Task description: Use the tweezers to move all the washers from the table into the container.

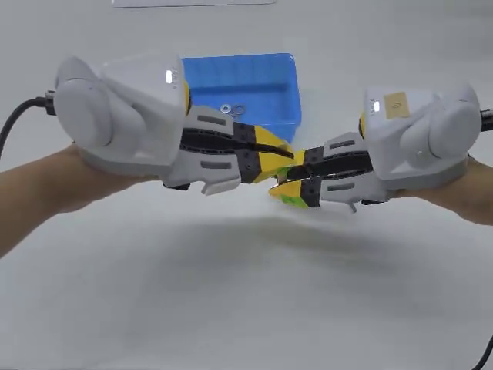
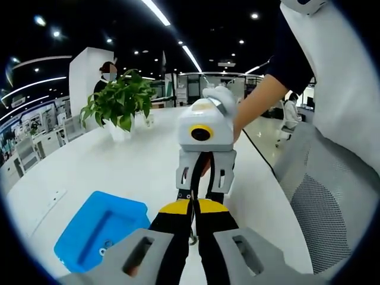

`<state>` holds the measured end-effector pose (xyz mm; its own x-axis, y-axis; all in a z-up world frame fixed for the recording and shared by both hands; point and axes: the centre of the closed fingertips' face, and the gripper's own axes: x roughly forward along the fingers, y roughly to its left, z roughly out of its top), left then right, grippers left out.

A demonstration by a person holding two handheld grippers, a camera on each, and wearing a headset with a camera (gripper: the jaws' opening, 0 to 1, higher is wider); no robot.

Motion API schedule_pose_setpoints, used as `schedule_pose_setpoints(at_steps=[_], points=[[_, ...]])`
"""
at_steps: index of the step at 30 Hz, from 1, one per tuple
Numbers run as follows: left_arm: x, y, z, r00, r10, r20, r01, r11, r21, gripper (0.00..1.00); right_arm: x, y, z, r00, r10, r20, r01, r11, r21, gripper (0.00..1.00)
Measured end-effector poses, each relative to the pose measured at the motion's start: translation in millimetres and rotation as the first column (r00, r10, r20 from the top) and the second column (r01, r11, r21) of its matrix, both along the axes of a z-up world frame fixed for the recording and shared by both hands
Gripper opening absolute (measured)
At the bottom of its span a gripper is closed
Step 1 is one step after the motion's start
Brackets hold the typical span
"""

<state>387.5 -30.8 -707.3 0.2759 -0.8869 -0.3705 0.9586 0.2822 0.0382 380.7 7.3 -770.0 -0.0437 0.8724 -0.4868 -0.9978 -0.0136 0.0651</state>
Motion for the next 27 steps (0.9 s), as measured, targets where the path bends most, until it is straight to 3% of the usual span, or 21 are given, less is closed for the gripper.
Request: schedule_pose_setpoints(at_steps=[9, 14, 16, 20, 24, 27], points=[[-3.8, -4.5, -0.2, 1.000, 0.016, -0.012, -0.016, 1.000, -0.004, 0.05, -3.6, -1.8, -0.1, 0.997, 0.051, 0.062, -0.051, 0.999, -0.012, 0.10], [-4.5, -6.1, -0.3, 1.000, 0.028, -0.009, -0.028, 1.000, -0.010, 0.06, -3.7, -2.8, 0.1, 0.996, 0.053, 0.073, -0.052, 0.999, -0.010, 0.09], [-7.0, -6.2, -0.3, 0.999, 0.030, -0.046, -0.031, 0.999, -0.019, 0.06, -5.0, -2.9, 0.1, 0.995, 0.055, 0.082, -0.055, 0.998, -0.008, 0.09], [-8.5, -4.5, -0.3, 0.995, 0.045, -0.088, -0.048, 0.998, -0.036, 0.08, -5.1, -2.7, 0.4, 0.995, 0.050, 0.091, -0.050, 0.999, -0.005, 0.09], [-12.2, -5.6, 0.0, 0.994, 0.037, -0.102, -0.042, 0.998, -0.044, 0.18, -4.2, -1.8, 1.1, 0.995, 0.038, 0.087, -0.038, 0.999, 0.001, 0.09], [-17.5, -6.7, -3.7, 0.995, 0.020, -0.093, -0.022, 1.000, -0.020, 0.24, -4.8, -0.7, 1.5, 0.996, 0.037, 0.082, -0.037, 0.999, 0.002, 0.09]])
